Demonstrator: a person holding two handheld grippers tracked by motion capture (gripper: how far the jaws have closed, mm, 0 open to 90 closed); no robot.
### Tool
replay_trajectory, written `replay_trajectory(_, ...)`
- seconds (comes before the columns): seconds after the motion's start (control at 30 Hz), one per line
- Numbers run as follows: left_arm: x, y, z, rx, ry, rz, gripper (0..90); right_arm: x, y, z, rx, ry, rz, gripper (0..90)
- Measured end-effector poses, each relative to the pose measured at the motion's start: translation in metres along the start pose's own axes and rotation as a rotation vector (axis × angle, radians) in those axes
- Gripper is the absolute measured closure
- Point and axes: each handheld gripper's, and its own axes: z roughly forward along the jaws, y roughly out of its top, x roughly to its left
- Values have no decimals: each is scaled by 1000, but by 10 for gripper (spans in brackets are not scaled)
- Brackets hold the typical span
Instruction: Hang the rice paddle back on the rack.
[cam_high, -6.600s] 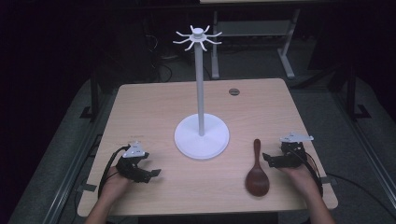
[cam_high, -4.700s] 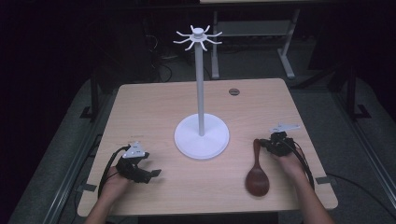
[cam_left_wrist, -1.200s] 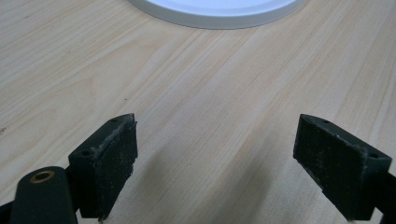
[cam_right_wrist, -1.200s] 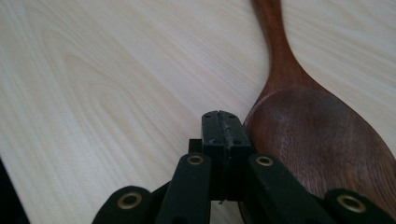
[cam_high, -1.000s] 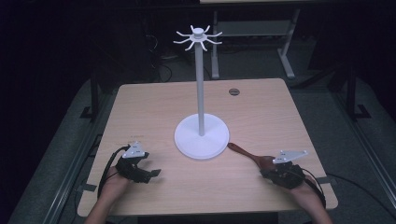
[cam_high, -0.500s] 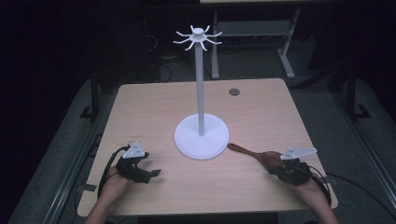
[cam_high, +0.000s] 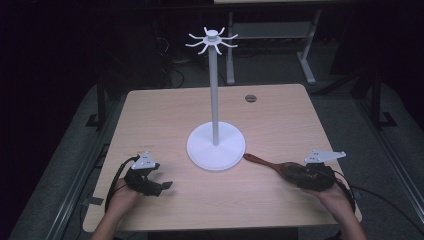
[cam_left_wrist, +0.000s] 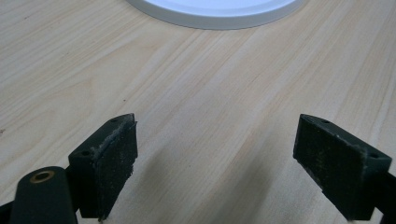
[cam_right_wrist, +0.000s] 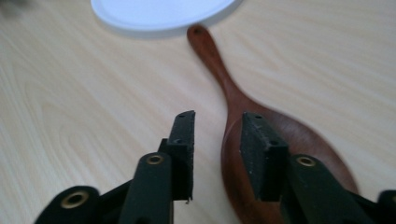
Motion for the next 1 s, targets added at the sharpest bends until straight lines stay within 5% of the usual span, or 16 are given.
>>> replay_trajectory(0.13, 0, 0, 0, 5, -2, 0, 133, -8, 11, -1, -17, 1, 3, 544)
replay_trajectory(0.53, -1, 0, 1, 3, -2, -4, 133, -22, 42, 6, -2, -11, -51, 508)
replay_trajectory(1.0, -1, 0, 1, -1, -5, -7, 133, -13, 83, 35, 169, 78, -204, 526)
